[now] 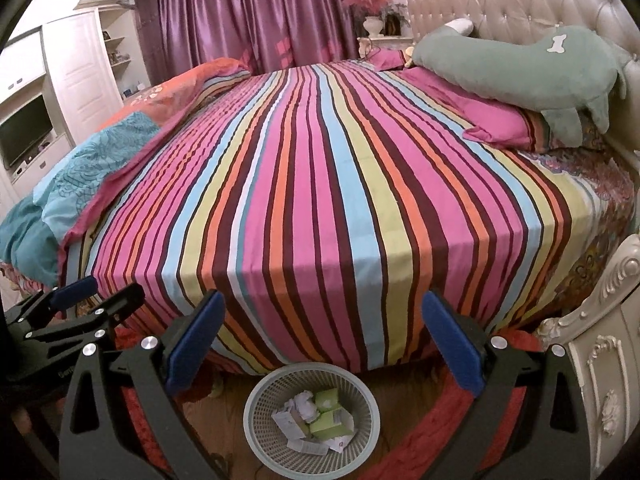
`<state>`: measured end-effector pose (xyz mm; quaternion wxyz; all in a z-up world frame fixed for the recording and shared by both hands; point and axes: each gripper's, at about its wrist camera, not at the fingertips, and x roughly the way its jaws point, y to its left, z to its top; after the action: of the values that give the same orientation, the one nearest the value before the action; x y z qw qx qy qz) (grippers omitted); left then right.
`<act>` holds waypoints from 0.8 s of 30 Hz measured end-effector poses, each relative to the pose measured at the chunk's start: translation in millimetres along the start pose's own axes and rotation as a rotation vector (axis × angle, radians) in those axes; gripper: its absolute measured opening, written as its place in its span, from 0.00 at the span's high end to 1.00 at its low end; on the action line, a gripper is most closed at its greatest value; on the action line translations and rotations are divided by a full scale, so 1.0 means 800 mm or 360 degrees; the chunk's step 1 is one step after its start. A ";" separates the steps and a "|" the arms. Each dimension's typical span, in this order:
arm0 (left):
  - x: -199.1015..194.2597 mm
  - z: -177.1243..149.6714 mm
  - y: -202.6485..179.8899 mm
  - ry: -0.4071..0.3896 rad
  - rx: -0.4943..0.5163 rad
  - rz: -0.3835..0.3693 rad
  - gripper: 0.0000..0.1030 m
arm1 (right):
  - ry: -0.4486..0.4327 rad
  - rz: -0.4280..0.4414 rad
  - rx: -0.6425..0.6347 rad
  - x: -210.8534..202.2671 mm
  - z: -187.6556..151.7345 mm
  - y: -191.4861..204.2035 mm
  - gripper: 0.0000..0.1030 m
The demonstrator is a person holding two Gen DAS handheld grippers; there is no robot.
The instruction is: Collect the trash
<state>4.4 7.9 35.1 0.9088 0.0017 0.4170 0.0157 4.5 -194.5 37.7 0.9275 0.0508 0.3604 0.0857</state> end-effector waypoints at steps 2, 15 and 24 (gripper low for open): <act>0.000 0.000 0.000 0.0000 0.0004 -0.0002 0.24 | -0.0002 0.0002 0.0001 0.000 0.000 0.000 0.09; 0.001 0.000 -0.001 0.0006 0.0006 -0.0004 0.24 | 0.0013 0.0005 0.0006 0.001 -0.002 0.001 0.09; 0.003 -0.002 -0.002 0.0012 0.0007 -0.0007 0.24 | 0.0015 0.0005 0.0010 0.002 -0.003 0.002 0.09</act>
<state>4.9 6.0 32.3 0.9072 0.0027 0.4205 0.0129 3.8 -192.8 35.4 0.9255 0.0539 0.3649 0.0862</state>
